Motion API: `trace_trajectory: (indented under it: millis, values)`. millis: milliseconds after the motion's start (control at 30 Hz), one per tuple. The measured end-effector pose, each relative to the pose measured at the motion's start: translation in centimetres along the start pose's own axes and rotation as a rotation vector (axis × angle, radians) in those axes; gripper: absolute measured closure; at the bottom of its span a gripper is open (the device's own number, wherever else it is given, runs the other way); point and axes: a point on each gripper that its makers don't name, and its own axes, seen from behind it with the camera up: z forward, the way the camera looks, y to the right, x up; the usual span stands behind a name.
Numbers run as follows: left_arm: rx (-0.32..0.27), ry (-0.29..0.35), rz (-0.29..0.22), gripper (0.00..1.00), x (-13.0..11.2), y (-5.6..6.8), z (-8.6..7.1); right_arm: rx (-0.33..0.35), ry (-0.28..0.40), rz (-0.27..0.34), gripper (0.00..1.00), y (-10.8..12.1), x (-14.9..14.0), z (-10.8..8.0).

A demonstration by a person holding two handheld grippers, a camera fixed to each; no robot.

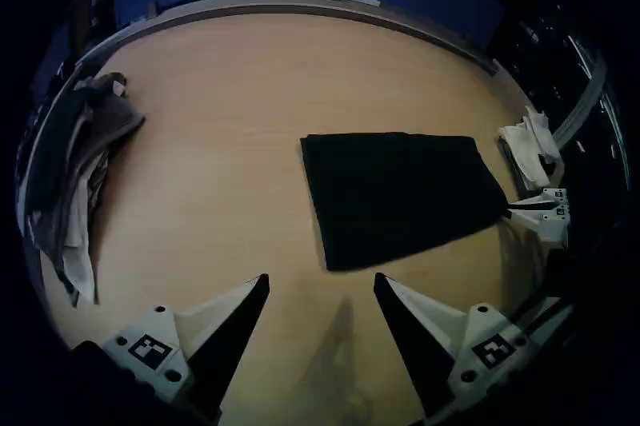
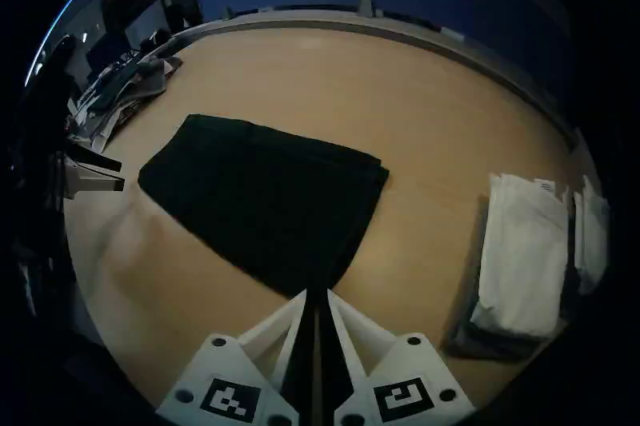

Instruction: Fold towel

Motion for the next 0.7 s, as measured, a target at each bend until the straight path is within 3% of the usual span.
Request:
trace_trajectory:
  millis: [700]
  values:
    - [0.017, 0.010, 0.001, 0.03, 0.1, -0.8, -0.7, -0.008, 0.060, -0.037, 0.97, -0.7, 2.6, -1.1]
